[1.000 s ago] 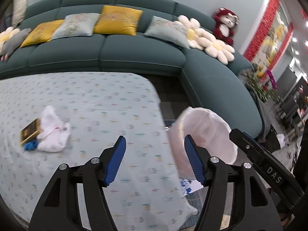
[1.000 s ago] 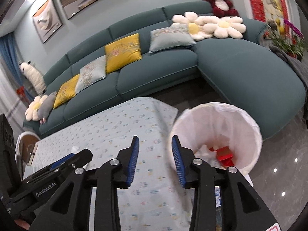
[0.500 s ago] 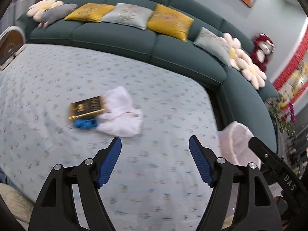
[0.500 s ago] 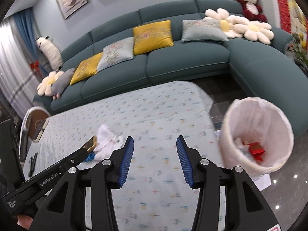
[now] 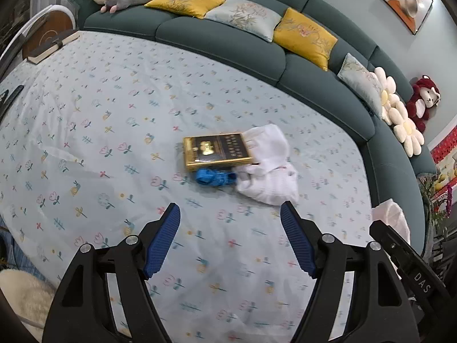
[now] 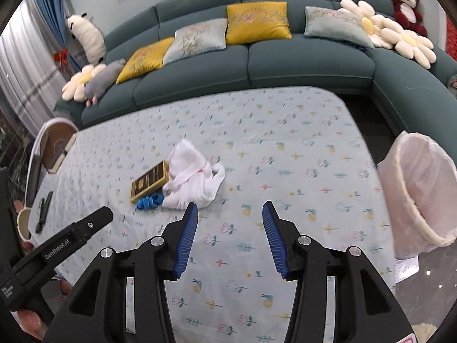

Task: Collect trash
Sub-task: 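Move both tools back over the white cloth and blue ribbon, then grasp the blue ribbon with the left tool while the right tool grasps the white cloth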

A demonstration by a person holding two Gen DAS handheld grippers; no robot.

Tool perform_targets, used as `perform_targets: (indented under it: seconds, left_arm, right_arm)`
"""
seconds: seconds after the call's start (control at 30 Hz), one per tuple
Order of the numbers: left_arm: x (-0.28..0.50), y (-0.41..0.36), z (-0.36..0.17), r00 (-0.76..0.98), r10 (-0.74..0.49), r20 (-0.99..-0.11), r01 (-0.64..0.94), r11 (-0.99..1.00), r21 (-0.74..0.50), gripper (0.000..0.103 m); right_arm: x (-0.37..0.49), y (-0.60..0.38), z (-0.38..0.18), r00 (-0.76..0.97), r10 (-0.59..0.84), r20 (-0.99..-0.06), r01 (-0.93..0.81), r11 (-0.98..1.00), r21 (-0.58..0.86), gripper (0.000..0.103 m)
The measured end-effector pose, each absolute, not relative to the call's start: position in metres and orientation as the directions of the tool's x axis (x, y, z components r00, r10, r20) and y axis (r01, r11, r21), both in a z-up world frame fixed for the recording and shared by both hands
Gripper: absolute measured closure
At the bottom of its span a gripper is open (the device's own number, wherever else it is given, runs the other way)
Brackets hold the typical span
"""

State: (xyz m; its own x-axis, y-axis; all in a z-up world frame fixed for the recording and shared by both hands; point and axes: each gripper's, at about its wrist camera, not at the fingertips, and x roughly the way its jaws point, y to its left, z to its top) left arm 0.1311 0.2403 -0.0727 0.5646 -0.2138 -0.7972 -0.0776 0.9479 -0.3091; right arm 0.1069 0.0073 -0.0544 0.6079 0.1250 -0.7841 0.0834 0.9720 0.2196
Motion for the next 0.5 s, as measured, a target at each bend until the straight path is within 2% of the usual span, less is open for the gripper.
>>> perform_targets:
  seconds: [0.5]
  left_arm:
    - [0.186,0.253,-0.133,0.507,-0.225,-0.832,-0.032,0.960,-0.279,0.035]
  right_arm:
    - [0.172,0.057,-0.115,0.524,0.144,-0.839,0.066,0.976,0.209,0.056]
